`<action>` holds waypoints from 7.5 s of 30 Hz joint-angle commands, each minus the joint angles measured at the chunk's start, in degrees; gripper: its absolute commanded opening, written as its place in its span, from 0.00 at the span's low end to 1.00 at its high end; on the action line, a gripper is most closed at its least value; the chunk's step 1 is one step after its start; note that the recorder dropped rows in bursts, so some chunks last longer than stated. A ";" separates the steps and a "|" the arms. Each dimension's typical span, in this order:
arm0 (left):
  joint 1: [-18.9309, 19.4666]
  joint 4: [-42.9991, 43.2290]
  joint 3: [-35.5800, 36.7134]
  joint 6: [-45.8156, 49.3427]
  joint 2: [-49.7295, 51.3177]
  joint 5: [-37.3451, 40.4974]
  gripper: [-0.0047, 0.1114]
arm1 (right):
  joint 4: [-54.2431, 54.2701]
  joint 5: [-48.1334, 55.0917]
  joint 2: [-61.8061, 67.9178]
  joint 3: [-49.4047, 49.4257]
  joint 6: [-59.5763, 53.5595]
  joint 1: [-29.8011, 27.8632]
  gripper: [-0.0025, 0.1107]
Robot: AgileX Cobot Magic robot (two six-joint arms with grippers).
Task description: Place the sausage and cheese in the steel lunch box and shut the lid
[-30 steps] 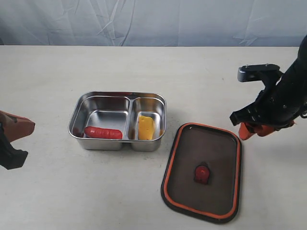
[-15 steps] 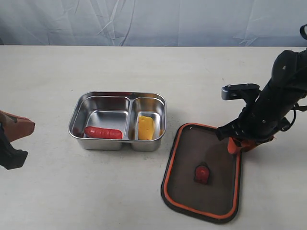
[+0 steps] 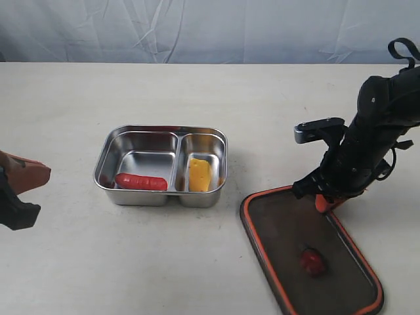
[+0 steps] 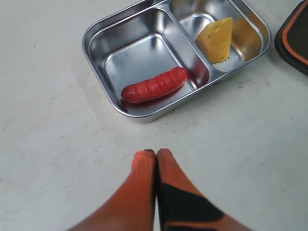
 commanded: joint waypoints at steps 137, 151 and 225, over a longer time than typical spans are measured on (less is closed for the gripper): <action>-3.50 -21.09 -14.57 57.00 17.68 -25.17 0.04 | -2.14 -2.64 -42.48 -2.87 1.95 13.76 0.57; -16.41 -13.02 -7.74 56.94 17.88 -42.16 0.04 | 23.25 -17.17 -35.98 -2.75 18.85 13.76 0.57; -27.29 -15.90 -5.47 64.25 0.65 -37.46 0.41 | 61.14 -21.03 -22.31 -2.75 4.78 13.76 0.02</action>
